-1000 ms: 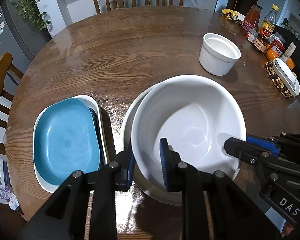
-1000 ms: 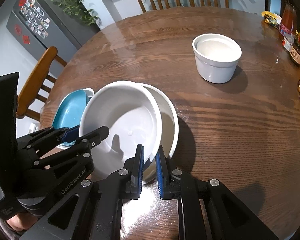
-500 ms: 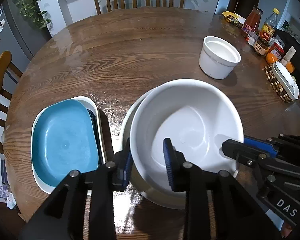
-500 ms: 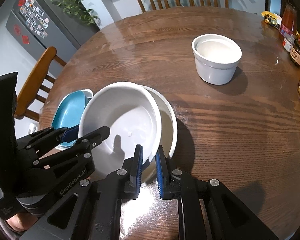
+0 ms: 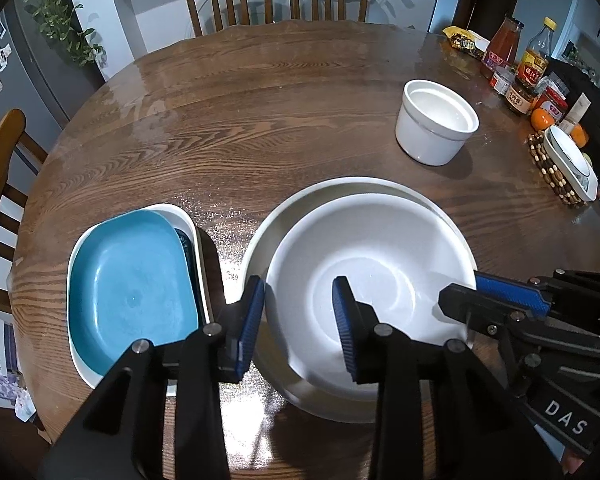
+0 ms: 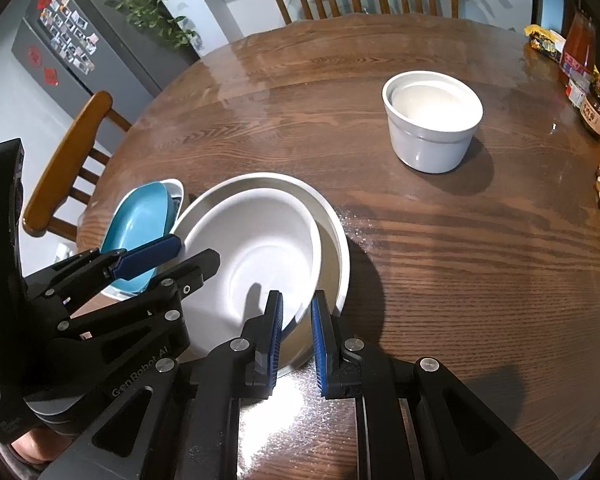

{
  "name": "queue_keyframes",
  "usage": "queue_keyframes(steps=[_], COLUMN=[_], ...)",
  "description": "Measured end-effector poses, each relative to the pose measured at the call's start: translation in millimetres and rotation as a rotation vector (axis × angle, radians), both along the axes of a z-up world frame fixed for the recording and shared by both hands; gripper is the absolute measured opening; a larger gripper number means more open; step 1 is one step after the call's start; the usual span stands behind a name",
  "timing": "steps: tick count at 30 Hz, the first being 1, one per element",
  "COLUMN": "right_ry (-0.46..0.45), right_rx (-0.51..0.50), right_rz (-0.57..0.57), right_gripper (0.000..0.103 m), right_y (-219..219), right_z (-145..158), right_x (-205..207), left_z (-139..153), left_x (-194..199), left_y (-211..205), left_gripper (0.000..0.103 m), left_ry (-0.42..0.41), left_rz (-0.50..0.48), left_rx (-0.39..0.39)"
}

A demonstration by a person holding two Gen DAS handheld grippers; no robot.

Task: Organize plates and bowls
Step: 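Open the left gripper to release the medium bowl while the right gripper holds its rim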

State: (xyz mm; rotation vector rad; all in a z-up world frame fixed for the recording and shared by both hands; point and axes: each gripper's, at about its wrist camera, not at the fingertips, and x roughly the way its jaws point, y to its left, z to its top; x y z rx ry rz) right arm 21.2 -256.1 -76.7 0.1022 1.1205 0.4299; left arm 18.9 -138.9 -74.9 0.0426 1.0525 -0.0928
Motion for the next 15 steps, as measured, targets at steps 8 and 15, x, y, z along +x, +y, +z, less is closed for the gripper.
queue_keyframes(steps=[8, 15], right_ry=[-0.006, -0.016], right_rx=[-0.001, 0.012], right_rz=[-0.007, -0.044], right_gripper=[0.013, 0.013], right_y=[-2, -11], right_z=[3, 10], right_x=[1, 1], left_z=[1, 6], left_x=[0, 0], left_y=[0, 4], left_gripper=[0.034, 0.046], left_ry=[-0.003, -0.014], left_rz=[0.002, 0.01], left_rx=[0.0, -0.021])
